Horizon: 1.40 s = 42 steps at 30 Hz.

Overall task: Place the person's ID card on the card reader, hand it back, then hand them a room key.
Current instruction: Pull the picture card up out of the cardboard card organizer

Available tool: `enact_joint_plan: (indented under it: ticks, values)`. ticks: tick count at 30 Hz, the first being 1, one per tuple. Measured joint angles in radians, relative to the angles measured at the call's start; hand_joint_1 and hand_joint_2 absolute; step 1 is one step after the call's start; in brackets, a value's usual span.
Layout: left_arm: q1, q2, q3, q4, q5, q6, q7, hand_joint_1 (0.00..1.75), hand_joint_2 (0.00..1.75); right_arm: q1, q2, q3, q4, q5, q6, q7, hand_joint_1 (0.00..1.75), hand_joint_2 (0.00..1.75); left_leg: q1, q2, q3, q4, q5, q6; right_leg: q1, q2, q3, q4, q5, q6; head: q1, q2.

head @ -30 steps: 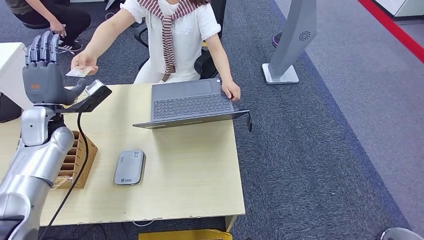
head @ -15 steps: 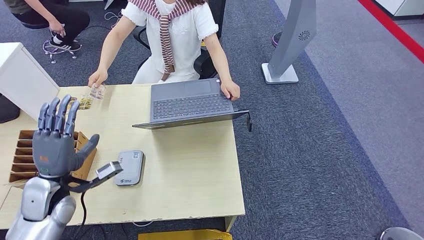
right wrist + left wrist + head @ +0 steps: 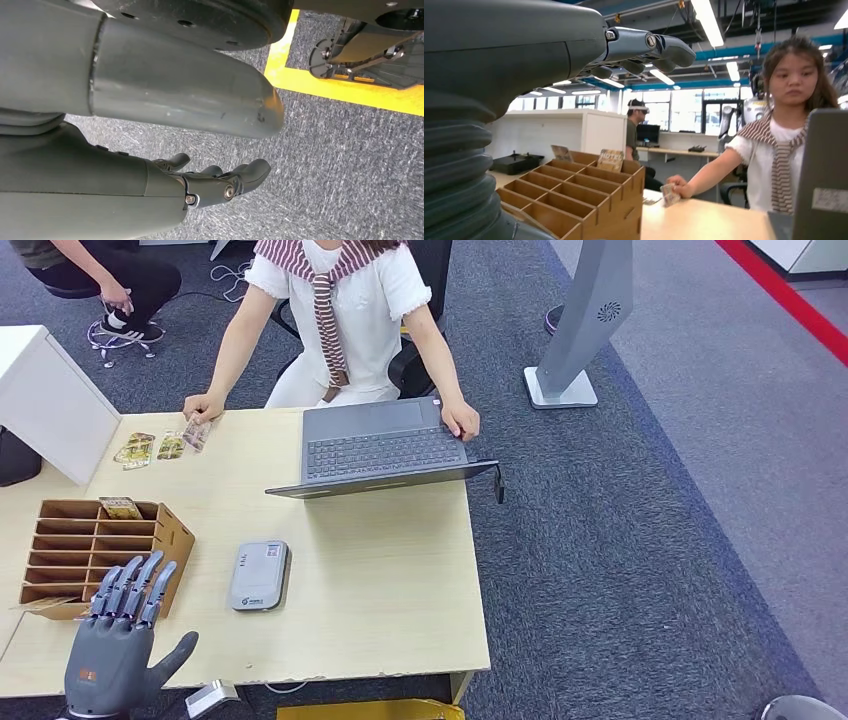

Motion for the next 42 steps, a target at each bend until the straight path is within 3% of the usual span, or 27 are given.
enact_joint_plan:
  ticks: [9, 42]
  values:
    - [0.004, 0.039, 0.006, 0.023, 0.002, -0.033, 0.044, 0.00, 1.75, 0.000, 0.000, -0.002, 0.000, 0.002, 0.007, 0.000, 0.00, 0.00, 0.000, 0.000, 0.000, 0.000, 0.000, 0.000, 0.000, 0.000, 0.000, 0.000, 0.000, 0.000, 0.000, 0.000]
    - [-0.061, 0.031, 0.205, 0.251, 0.010, -0.054, 0.062, 0.00, 1.75, -0.001, -0.002, -0.002, -0.002, 0.040, 0.017, -0.004, 0.00, 0.00, 0.000, 0.000, 0.000, 0.000, 0.000, 0.000, 0.000, 0.000, 0.000, 0.000, 0.000, 0.000, 0.000, 0.000]
